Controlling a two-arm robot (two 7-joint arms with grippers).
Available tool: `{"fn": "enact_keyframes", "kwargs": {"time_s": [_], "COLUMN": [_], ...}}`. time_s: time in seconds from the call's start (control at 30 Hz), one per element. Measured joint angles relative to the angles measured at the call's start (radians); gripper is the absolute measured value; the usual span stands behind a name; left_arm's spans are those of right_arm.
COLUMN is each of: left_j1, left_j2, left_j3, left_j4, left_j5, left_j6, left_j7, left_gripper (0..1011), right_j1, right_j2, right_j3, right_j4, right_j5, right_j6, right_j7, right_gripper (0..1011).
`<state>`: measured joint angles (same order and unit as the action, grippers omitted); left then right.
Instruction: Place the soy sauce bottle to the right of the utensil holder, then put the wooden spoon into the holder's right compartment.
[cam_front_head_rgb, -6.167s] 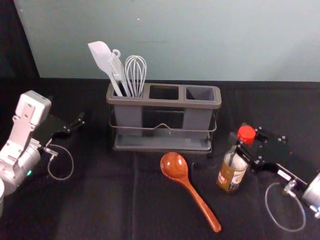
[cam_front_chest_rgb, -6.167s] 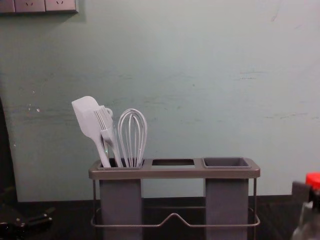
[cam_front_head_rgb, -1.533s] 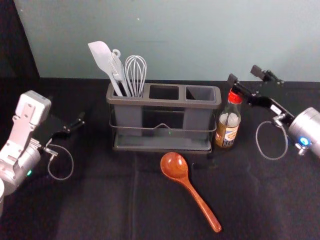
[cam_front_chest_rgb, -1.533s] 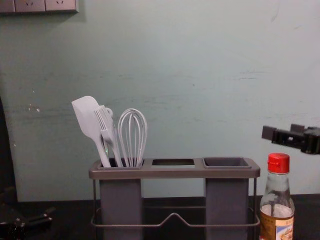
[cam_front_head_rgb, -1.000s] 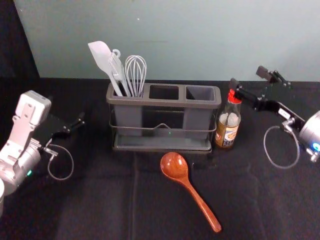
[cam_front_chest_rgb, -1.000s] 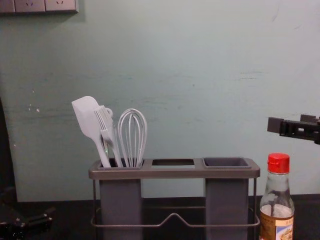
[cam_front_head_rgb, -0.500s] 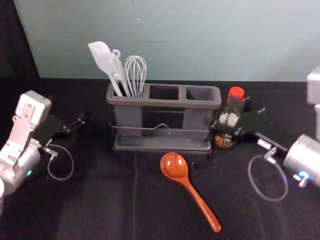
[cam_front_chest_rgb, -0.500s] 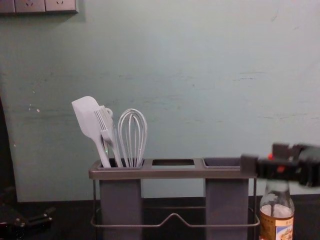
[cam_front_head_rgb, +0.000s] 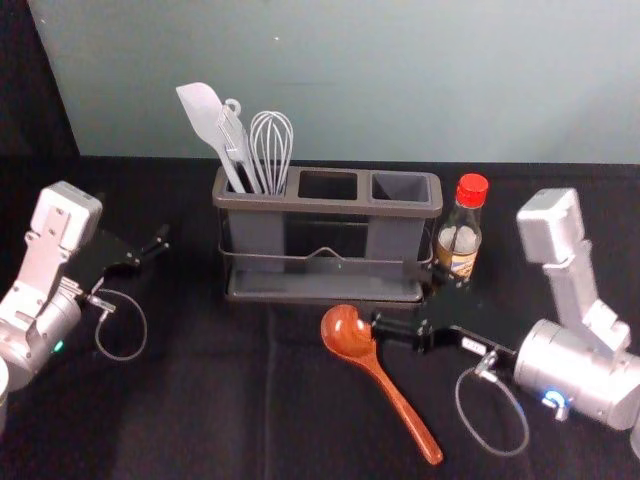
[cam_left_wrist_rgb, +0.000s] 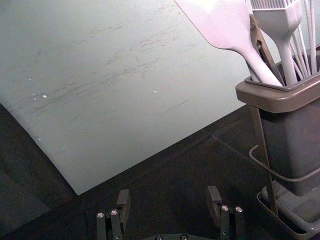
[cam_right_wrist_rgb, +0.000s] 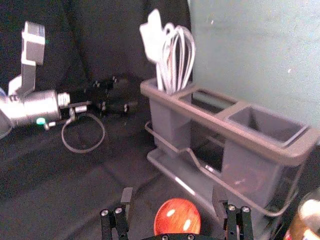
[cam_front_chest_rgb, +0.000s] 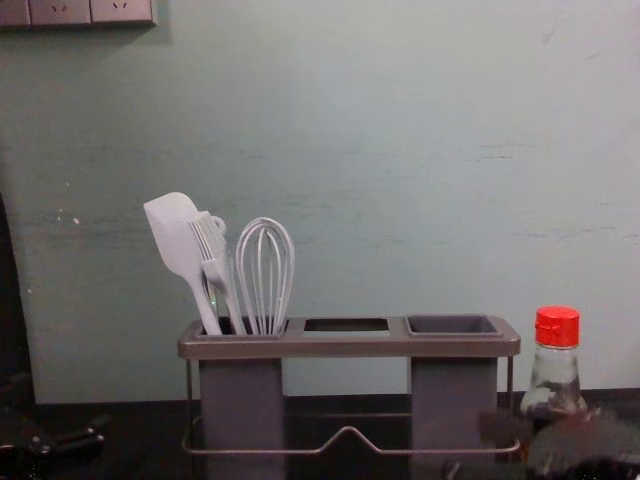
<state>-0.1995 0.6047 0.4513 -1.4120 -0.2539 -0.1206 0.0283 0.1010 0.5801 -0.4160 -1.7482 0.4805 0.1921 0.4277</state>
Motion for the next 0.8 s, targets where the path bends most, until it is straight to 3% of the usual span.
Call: {"fn": "enact_keyframes", "kwargs": {"time_s": [0.27,0.47,0.63,0.8], "left_j1": [0.0,0.0,0.0,0.0], "left_j2": [0.0,0.0,0.0,0.0], "left_j3": [0.0,0.0,0.0,0.0], "left_j4": [0.0,0.0,0.0,0.0], "left_j5": [0.0,0.0,0.0,0.0], "left_j6": [0.0,0.0,0.0,0.0], "left_j7": [0.0,0.0,0.0,0.0], "left_gripper": [1005,1005,1005,1005], "right_j1": [0.009,0.017,0.023,0.024], "right_j2": [-0.012,-0.027,-0.035,-0.044], "right_j3": [-0.044,-0.068,-0.077,-0.074], "right_j4": [0.019,0.031,0.037,0.042], "right_j5": [-0.052,-0.13,-0.168,-0.177], "right_j6": [0.039,0.083,0.104,0.104], "right_j7": [-0.016,-0.061,-0.073,-0.069], "right_gripper": [1003,1003,1003,1003]}}
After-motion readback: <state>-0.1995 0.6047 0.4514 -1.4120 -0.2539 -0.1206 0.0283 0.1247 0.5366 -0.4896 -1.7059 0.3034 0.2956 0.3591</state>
